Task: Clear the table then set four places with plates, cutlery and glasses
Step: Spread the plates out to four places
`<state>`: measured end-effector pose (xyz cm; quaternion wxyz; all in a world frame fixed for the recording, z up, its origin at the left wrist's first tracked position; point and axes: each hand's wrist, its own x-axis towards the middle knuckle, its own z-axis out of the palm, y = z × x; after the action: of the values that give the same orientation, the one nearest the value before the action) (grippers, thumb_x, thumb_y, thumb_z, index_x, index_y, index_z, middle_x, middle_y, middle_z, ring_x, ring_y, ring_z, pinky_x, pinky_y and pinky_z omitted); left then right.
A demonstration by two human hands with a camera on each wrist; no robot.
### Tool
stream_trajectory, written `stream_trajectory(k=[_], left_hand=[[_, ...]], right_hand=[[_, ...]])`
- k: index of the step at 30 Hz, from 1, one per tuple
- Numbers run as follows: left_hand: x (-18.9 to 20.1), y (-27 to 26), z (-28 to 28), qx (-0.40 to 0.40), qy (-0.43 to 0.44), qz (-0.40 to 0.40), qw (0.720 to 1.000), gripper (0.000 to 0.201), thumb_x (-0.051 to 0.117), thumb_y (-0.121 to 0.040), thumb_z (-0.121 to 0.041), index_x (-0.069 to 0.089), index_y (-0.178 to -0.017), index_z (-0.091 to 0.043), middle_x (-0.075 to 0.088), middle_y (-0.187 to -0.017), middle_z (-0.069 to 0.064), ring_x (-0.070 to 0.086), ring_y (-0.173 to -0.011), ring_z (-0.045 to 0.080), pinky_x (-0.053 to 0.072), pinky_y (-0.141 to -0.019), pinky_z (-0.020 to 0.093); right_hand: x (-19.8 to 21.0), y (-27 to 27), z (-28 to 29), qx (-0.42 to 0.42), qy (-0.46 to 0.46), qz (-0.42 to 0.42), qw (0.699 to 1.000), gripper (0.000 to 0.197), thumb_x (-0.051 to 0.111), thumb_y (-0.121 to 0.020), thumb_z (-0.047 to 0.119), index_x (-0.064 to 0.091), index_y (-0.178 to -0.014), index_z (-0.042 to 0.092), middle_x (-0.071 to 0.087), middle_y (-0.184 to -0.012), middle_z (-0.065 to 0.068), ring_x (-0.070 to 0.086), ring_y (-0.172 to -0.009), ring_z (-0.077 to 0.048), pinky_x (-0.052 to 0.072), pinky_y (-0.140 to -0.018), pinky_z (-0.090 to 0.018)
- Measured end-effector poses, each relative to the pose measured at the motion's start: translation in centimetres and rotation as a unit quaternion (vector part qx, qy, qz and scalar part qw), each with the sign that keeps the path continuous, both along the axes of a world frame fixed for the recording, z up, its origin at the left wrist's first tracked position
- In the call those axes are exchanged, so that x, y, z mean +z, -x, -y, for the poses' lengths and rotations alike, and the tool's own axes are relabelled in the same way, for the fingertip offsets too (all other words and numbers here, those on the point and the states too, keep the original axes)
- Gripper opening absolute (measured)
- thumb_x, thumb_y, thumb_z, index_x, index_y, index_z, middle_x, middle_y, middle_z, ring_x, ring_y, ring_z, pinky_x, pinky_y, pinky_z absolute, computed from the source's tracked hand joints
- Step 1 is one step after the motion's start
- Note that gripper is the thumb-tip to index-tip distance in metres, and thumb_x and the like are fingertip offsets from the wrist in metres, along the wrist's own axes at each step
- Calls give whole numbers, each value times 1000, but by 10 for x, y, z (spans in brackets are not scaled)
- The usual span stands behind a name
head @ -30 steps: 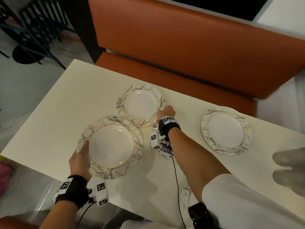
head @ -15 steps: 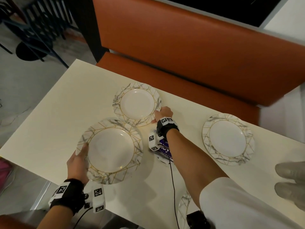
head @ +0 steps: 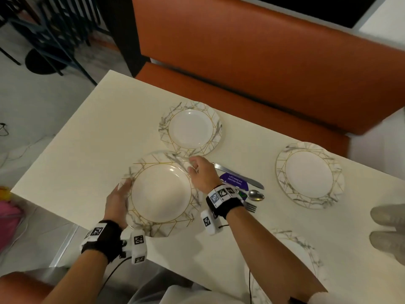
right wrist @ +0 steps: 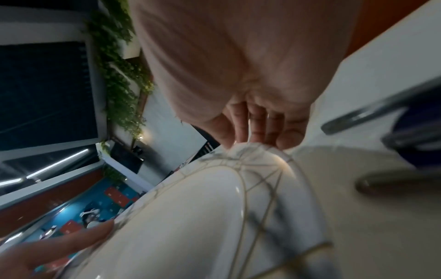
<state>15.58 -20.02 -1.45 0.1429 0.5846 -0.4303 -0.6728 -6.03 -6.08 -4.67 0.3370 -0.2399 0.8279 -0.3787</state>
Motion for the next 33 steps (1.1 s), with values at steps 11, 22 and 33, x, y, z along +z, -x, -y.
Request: stream_trajectory(k=[11, 22, 33], left_hand=[[-52, -26, 50, -254, 189, 141, 938, 38, 70, -87, -27, 68, -123, -38, 69, -118, -2, 64, -108, 24, 52, -101, 43], [-61, -30, 66, -346, 260, 161, 887, 41, 71, -95, -21, 63, -135, -19, 65, -113, -1, 57, -101, 17, 44, -89, 26], [-71, -23, 76, -380, 271, 151, 871, 42, 72, -94, -24, 65, -136, -23, 69, -127, 5, 64, -116, 25, 48, -99, 30]], right_hand=[[-35, -80, -34, -140, -34, 18, 989, 32, 54, -96, -2, 60, -119, 20, 62, -99, -5, 62, -84, -13, 47, -54, -14], [-47, -128, -40, -196, -70, 19, 978, 33, 56, -97, 3, 56, -128, 14, 61, -110, -8, 61, -100, -21, 49, -83, -26], [-45, -137, -46, -193, -84, 0, 978, 35, 59, -96, 9, 54, -130, 14, 64, -110, -9, 62, -103, -23, 51, -95, -34]])
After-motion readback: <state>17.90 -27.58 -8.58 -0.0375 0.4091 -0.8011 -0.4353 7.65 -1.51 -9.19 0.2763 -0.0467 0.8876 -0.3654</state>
